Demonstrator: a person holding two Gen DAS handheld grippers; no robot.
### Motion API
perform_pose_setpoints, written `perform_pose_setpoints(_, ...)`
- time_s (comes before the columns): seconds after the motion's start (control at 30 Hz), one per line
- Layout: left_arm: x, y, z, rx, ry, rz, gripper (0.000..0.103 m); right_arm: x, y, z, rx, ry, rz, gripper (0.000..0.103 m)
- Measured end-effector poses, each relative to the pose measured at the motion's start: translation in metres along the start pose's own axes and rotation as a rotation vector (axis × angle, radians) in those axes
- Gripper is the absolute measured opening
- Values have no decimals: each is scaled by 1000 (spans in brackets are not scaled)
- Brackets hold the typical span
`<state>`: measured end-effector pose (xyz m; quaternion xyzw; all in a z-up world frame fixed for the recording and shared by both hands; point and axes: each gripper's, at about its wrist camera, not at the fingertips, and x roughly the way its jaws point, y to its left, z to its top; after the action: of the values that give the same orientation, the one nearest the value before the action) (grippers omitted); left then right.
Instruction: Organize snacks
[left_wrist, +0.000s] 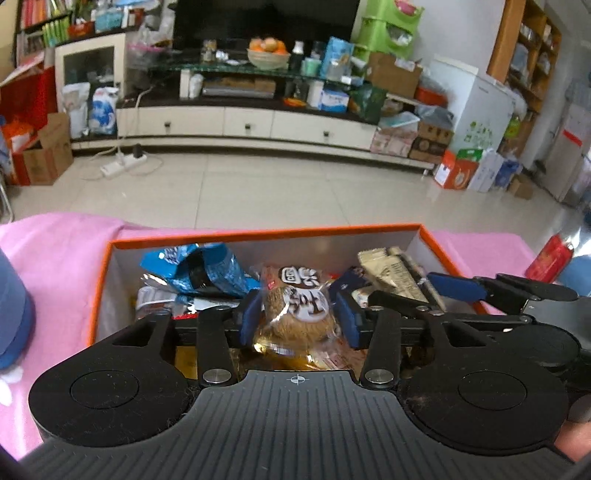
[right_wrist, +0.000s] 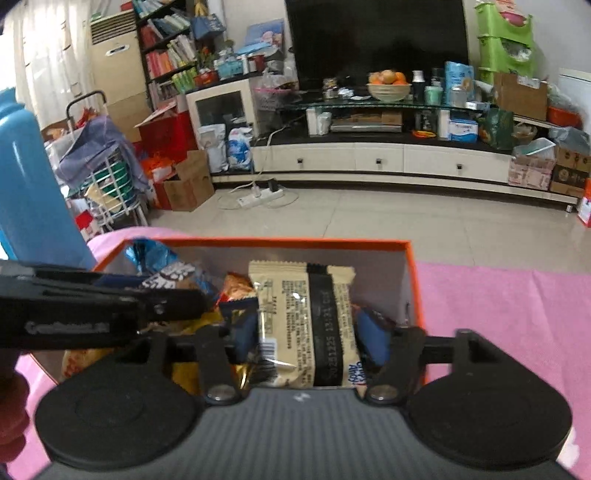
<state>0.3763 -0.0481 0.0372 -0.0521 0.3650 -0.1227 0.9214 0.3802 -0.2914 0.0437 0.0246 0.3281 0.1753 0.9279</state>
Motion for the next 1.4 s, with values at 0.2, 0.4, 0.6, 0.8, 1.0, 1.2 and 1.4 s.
perform_pose_setpoints(0.2,-80,-11,-11,-9,-112,29,66,-80,-7,-2,62,-102,-29,102)
perform_pose_setpoints(0.4,-163,-25,-47,-23,-133,36,69,-178,14,-45,111,-111,-49,102)
perform_pose_setpoints(0.6,-239,-33,-100,-25,-141,49,78,-252,49,-101,176,-103,-36,102)
perform_pose_setpoints(0.8,-284,-40,-168,-40,-127,92,79,-293,75,-159,242,-91,-13,102)
perform_pose_setpoints(1.0,-293,-37,-215,-64,-60,77,75,-297,87,-189,184,-33,-61,102)
perform_pose_setpoints(1.2,-291,-29,-222,-110,-31,95,73,-299,100,-194,122,-7,-76,102)
perform_pose_setpoints(1.4,-287,-29,-225,-107,-27,110,55,-296,103,-197,91,19,-96,102)
